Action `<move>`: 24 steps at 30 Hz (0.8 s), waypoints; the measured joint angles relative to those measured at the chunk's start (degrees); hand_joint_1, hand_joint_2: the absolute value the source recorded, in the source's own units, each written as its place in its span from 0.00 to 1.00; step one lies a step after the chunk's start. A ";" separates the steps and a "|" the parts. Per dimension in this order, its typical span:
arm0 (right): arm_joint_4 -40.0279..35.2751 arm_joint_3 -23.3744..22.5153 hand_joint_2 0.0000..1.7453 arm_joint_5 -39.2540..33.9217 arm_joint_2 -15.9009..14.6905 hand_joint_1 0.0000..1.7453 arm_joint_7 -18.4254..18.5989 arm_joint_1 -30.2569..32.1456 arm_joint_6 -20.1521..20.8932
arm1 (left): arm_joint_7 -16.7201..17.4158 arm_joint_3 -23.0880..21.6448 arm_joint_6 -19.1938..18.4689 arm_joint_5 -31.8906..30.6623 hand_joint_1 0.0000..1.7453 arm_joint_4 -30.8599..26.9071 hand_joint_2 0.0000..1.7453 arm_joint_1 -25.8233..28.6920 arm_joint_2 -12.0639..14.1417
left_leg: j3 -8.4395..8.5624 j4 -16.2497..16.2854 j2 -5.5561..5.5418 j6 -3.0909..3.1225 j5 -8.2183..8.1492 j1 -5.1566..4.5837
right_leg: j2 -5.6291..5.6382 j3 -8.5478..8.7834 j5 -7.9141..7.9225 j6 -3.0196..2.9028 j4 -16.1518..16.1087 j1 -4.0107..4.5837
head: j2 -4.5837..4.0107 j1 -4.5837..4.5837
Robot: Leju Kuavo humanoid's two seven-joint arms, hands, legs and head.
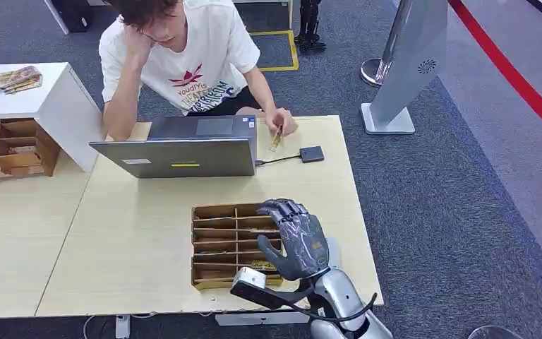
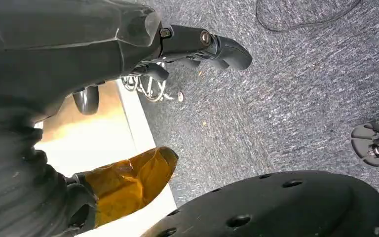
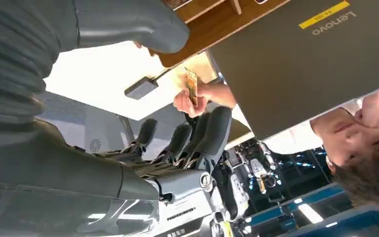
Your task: Pass the card to the sensor for recognition and then transmit it.
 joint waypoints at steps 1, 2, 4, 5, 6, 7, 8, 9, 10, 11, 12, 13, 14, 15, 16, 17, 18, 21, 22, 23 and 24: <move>0.22 0.04 1.00 0.22 0.00 0.45 0.15 -0.06 -0.04 | 0.00 0.00 -0.02 0.00 0.00 0.00 1.00 0.00 0.00 | 0.00 0.00 0.00 0.00 0.00 0.00 | 0.00 0.00 0.00 0.00 0.00 0.00 | 0.00 0.02; 0.46 0.13 1.00 0.61 0.00 0.44 0.31 -0.15 -0.07 | 0.00 0.00 -0.02 0.00 0.00 0.00 1.00 0.00 0.00 | 0.00 0.00 0.00 0.00 0.00 0.00 | 0.00 0.00 0.00 0.00 0.00 0.00 | 0.00 0.00; 0.87 0.17 1.00 1.38 0.00 0.44 0.72 -0.33 -0.13 | 0.00 0.00 -0.02 0.00 0.00 0.00 1.00 0.00 0.00 | 0.00 0.00 0.00 0.00 0.00 0.00 | 0.00 0.00 0.00 0.00 0.00 0.00 | 0.00 0.00; 1.07 0.17 1.00 1.79 0.00 0.44 0.94 -0.42 -0.18 | 0.00 0.00 -0.02 0.00 0.00 0.00 1.00 0.00 0.00 | 0.00 0.00 0.00 0.00 0.00 0.00 | 0.00 0.00 0.00 0.00 0.00 0.00 | 0.00 0.02; 1.38 0.17 1.00 1.99 0.00 0.44 1.16 -0.53 -0.17 | 0.00 0.00 -0.04 0.00 0.00 0.00 1.00 0.00 0.00 | 0.00 0.00 0.00 0.00 0.00 0.00 | 0.00 0.00 0.00 0.00 0.00 0.00 | 0.00 0.00; 1.73 0.20 1.00 2.21 0.00 0.44 1.27 -0.64 -0.20 | 0.00 0.00 -0.04 0.00 0.00 0.00 1.00 0.00 0.00 | 0.00 0.00 0.00 0.00 0.00 0.00 | 0.00 0.00 0.00 0.00 0.00 0.00 | 0.00 0.00; 2.16 0.20 1.00 2.47 0.00 0.44 1.31 -0.74 -0.20 | 0.00 0.00 -0.04 0.00 0.00 0.00 1.00 -0.01 0.00 | 0.00 0.00 0.00 0.00 0.00 0.00 | 0.00 0.00 0.00 0.00 0.00 0.00 | 0.00 0.00; 2.51 0.24 1.00 2.67 0.00 0.50 1.36 -0.84 -0.20 | 0.00 0.00 -0.07 0.00 0.00 0.00 1.00 -0.01 0.00 | 0.00 0.00 0.00 0.00 0.00 0.00 | 0.00 0.00 0.00 0.00 0.00 0.00 | 0.00 0.02; 3.04 0.26 1.00 2.91 0.02 0.57 1.49 -0.92 -0.20 | 0.00 0.00 -0.09 0.00 0.00 0.00 1.00 -0.01 0.00 | 0.00 0.00 0.00 0.00 0.00 0.00 | 0.00 0.00 0.00 0.00 0.00 0.00 | 0.00 0.00; 3.30 0.26 1.00 2.91 0.04 0.55 1.49 -0.96 -0.20 | 0.00 0.00 -0.09 0.00 0.00 0.00 1.00 -0.01 0.00 | 0.00 0.00 0.00 0.00 0.00 0.00 | 0.00 0.00 0.00 0.00 0.00 0.00 | 0.00 0.02; 3.56 0.26 1.00 2.93 0.07 0.53 1.49 -1.01 -0.22 | 0.00 0.00 -0.09 0.00 0.00 0.00 1.00 0.00 0.00 | 0.00 0.00 0.00 0.00 0.00 0.00 | 0.00 0.00 0.00 0.00 0.00 0.00 | 0.00 0.02; 3.82 0.26 1.00 2.97 0.09 0.44 1.53 -1.05 -0.20 | 0.00 0.00 -0.09 0.00 0.00 0.00 1.00 -0.01 0.00 | 0.00 0.00 0.00 0.00 0.00 0.00 | 0.00 0.00 0.00 0.00 0.00 0.00 | 0.00 0.00; 4.10 0.28 1.00 3.06 0.11 0.39 1.72 -1.10 -0.20 | 0.00 0.00 -0.09 0.00 0.00 0.00 1.00 -0.01 0.00 | 0.00 0.00 0.00 0.00 0.00 0.00 | 0.00 0.00 0.00 0.00 0.00 0.00 | 0.00 0.00; 4.35 0.28 1.00 3.10 0.11 0.42 1.86 -1.14 -0.20 | 0.00 0.00 -0.09 0.00 0.00 0.00 1.00 -0.01 0.00 | 0.00 0.00 0.00 0.00 0.00 0.00 | 0.00 0.00 0.00 0.00 0.00 0.00 | 0.00 0.02; 4.66 0.28 1.00 3.28 0.11 0.42 1.90 -1.29 -0.20 | -0.02 0.00 -0.11 0.00 0.00 0.00 1.00 -0.01 0.00 | 0.00 0.00 0.00 0.00 0.00 0.00 | 0.00 0.00 0.00 0.00 0.00 0.00 | 0.00 0.02; 5.09 0.31 1.00 3.58 0.15 0.42 2.14 -1.53 -0.22 | -0.02 0.00 -0.11 -0.02 0.00 0.00 1.00 -0.01 0.00 | 0.00 0.00 0.00 0.00 0.00 0.00 | 0.00 0.00 0.00 0.00 0.00 0.00 | 0.00 0.00; 5.57 0.29 1.00 3.71 0.26 0.42 2.43 -1.80 -0.28 | -0.11 0.00 -0.11 -0.04 0.00 0.00 1.00 -0.02 0.00 | 0.00 0.00 0.01 0.00 0.00 0.00 | 0.01 0.00 0.00 0.00 0.00 0.00 | 0.00 0.00; 6.55 0.22 1.00 3.96 0.33 0.44 2.99 -2.59 -0.46 | -0.22 0.00 -0.11 -0.04 0.00 0.00 1.00 -0.02 0.00 | 0.01 0.00 0.00 0.00 0.01 0.00 | 0.00 0.00 0.00 0.00 0.00 0.00 | 0.00 0.02; 6.75 0.13 1.00 3.96 0.33 0.44 3.04 -2.77 -0.46 | -0.26 0.00 -0.11 -0.04 0.00 0.00 1.00 -0.02 0.00 | 0.01 0.00 0.00 0.00 0.01 0.00 | 0.00 0.00 0.01 0.00 0.00 0.00 | 0.00 0.00; 6.93 0.11 1.00 3.96 0.35 0.42 3.06 -2.94 -0.50 | -0.31 0.00 -0.11 -0.04 0.00 0.00 1.00 -0.02 0.00 | 0.01 0.00 0.00 0.00 0.01 0.00 | 0.00 0.00 0.01 0.00 0.00 0.00 | 0.00 0.02; 7.10 0.11 1.00 3.96 0.37 0.44 3.06 -3.08 -0.52 | -0.35 0.00 -0.11 -0.04 0.00 0.00 1.00 -0.03 0.00 | 0.01 0.00 0.00 0.00 0.01 0.00 | 0.00 0.00 0.02 -0.01 0.00 0.00 | 0.00 0.00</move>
